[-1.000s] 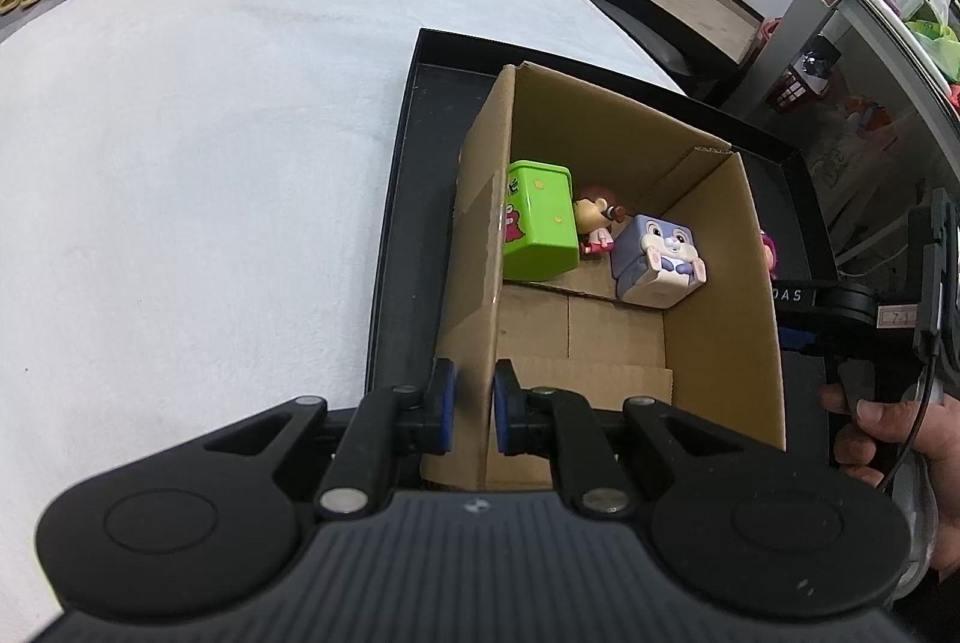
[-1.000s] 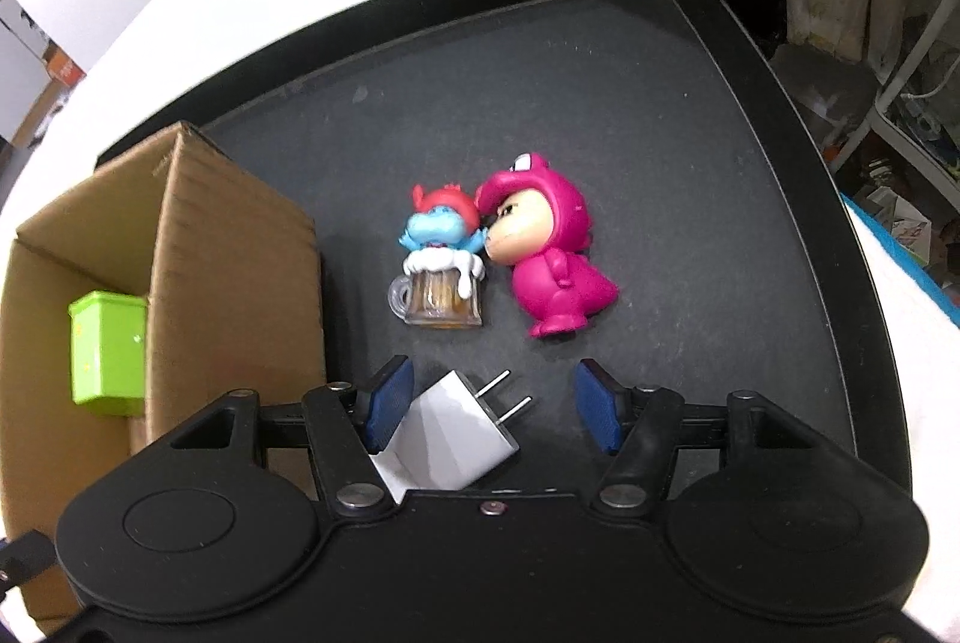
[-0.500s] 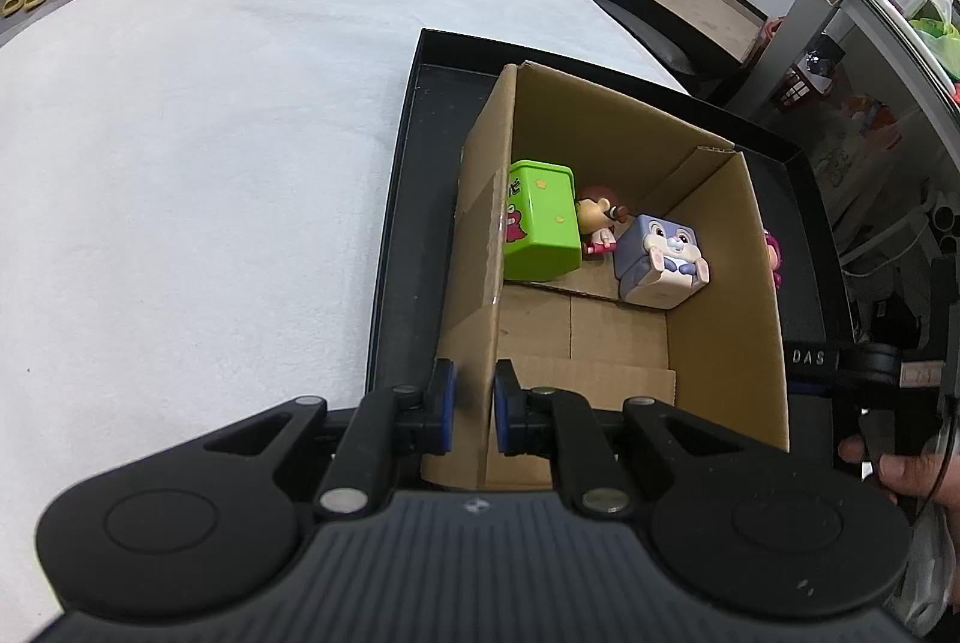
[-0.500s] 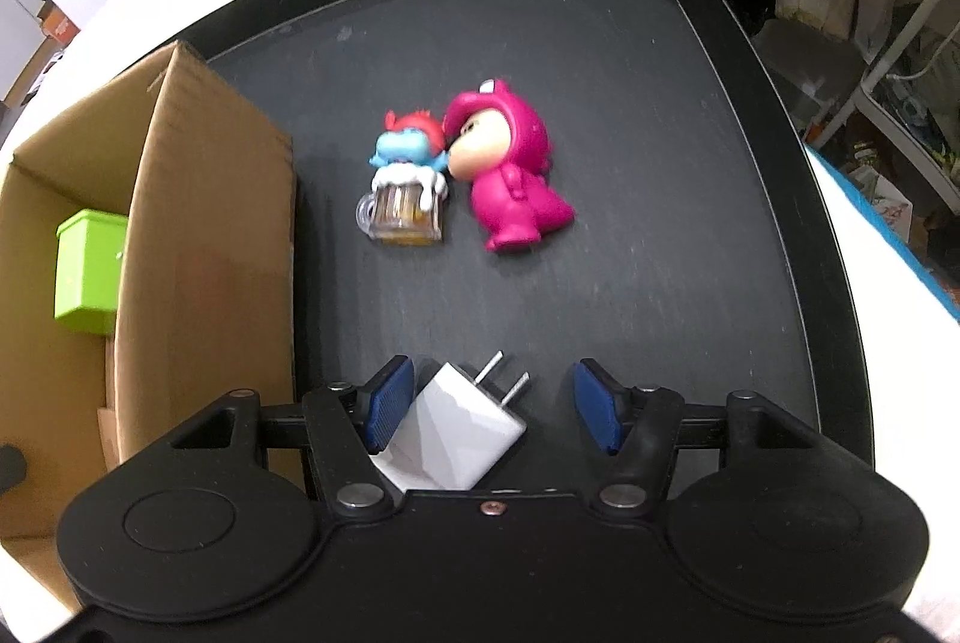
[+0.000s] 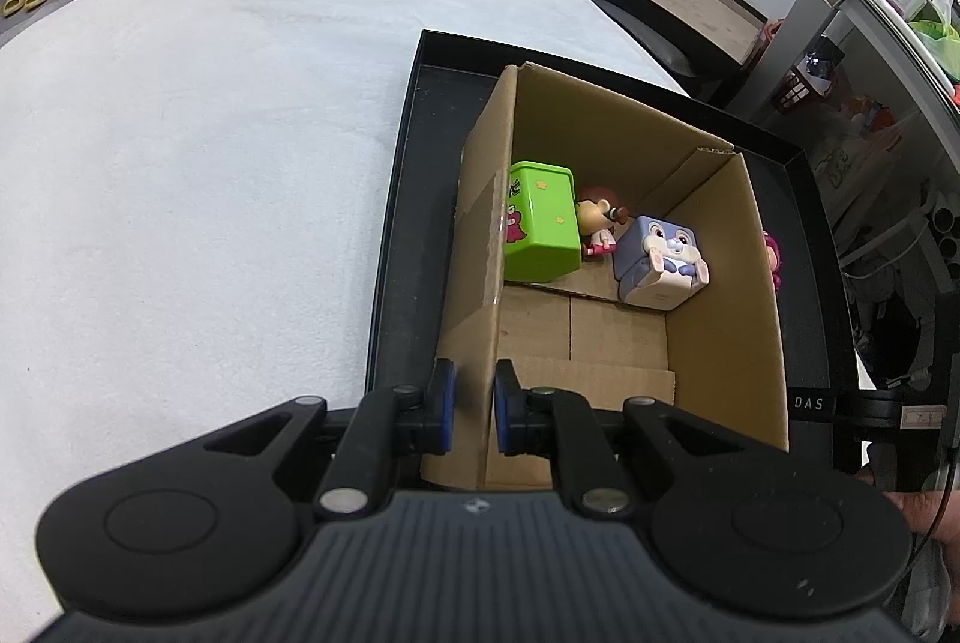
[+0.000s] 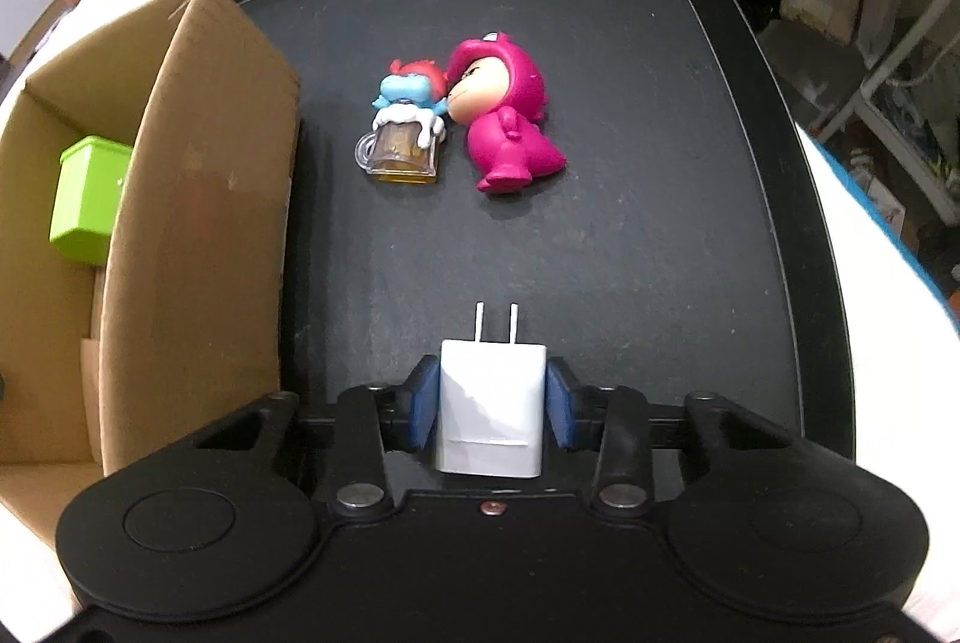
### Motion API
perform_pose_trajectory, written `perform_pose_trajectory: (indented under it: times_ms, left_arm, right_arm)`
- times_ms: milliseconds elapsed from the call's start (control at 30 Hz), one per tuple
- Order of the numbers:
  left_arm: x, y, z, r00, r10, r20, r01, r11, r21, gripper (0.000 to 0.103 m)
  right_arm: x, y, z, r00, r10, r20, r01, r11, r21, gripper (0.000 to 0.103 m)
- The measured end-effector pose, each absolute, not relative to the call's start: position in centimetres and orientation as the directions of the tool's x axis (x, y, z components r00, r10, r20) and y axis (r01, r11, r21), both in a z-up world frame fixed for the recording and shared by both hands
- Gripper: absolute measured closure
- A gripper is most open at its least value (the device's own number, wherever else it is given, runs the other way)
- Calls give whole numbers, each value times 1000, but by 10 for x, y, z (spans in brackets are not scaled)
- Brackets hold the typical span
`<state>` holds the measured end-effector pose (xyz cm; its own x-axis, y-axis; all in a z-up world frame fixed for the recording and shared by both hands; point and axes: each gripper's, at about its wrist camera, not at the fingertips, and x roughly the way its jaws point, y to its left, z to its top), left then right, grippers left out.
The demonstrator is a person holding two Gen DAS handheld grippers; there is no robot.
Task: Organize rigid objects
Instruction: 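Lift the white charger with the right tool and carry it over the box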
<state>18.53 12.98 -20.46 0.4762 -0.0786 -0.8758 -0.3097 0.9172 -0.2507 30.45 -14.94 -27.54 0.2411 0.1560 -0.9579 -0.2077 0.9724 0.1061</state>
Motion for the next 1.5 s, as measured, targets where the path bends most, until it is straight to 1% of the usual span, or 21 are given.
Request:
perform_pose_trajectory:
  times_ms: [167,500,900,1233,1500]
  left_arm:
    - [186,130,-204,477,-77,-876,-310,917,-250,91]
    - [186,129,-204,476,-69,-877,-312,919,-242,91]
    - [186,128,-204,476,-68,-877,-313,919,-241,91]
    - [186,129,-205,478,-72,-875,-312,917,-246,91]
    - [186,130,-205,479,-76,-875,-312,916,-250,91]
  right_arm:
    - [304,-153,-268,263,174,-949,-207,971,120,67]
    - [301,-149,-224,353,216,-910,-242,961,134,67]
    - [302,-137,-173,428,304,-851,-295,937,186,67]
    - [298,-110,-149,436,382,-815,-358,904,232,67]
    - [295,-79,-146,413,426,-805,-404,878,257,67]
